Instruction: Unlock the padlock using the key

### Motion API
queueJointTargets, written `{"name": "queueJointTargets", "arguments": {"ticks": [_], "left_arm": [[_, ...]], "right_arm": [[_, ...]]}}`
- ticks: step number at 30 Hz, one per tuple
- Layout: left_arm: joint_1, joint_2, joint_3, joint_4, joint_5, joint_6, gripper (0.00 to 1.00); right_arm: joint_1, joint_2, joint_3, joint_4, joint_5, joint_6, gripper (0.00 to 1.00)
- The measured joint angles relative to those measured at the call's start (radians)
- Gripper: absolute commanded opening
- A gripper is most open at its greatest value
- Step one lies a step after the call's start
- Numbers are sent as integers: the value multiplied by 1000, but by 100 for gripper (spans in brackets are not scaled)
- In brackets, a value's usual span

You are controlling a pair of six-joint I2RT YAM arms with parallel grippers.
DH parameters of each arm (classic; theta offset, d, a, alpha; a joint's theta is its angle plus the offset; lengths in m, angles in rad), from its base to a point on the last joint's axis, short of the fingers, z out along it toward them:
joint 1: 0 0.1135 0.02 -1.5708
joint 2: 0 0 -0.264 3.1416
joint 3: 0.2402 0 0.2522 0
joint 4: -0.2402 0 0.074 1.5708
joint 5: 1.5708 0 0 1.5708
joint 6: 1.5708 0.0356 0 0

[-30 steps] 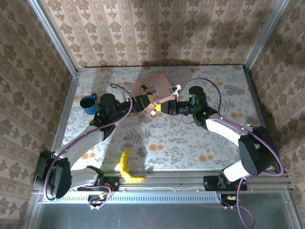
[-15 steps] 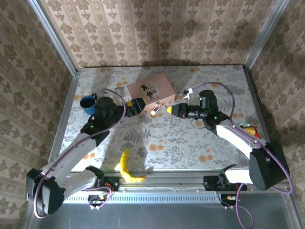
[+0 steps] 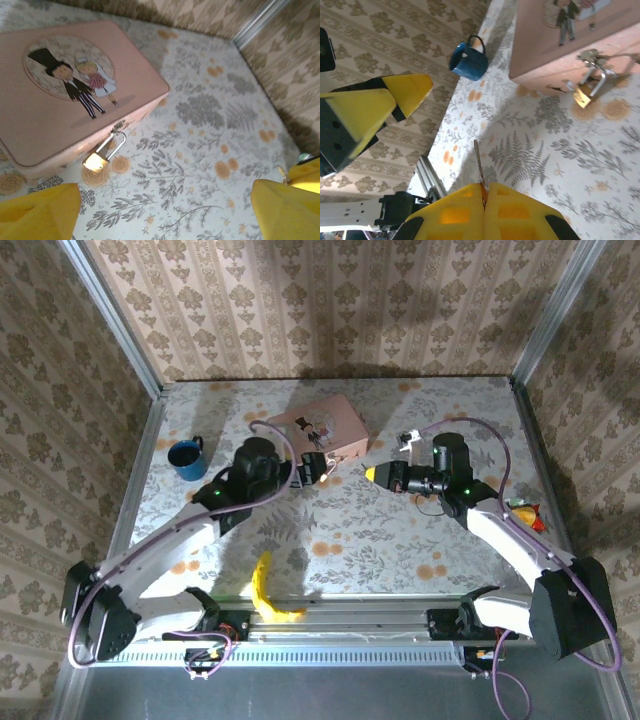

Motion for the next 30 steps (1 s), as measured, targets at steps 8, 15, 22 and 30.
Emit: {"name": "queueJointTargets", "arguments": {"ticks": [8, 15, 22, 30], "left_arm": [[-127, 293, 164, -103, -145, 98, 82], [-125, 495, 286, -198, -198, 145, 86], [-50, 604, 293, -216, -162, 145, 94], [4, 662, 293, -186, -132, 145, 93]], "right_arm": [[-11, 12, 45, -206, 103, -65, 0], [-39, 74, 80, -327, 202, -92, 0], [-44, 117, 80, -361, 230, -91, 0], [-44, 130, 81, -360, 248, -90, 0]]}}
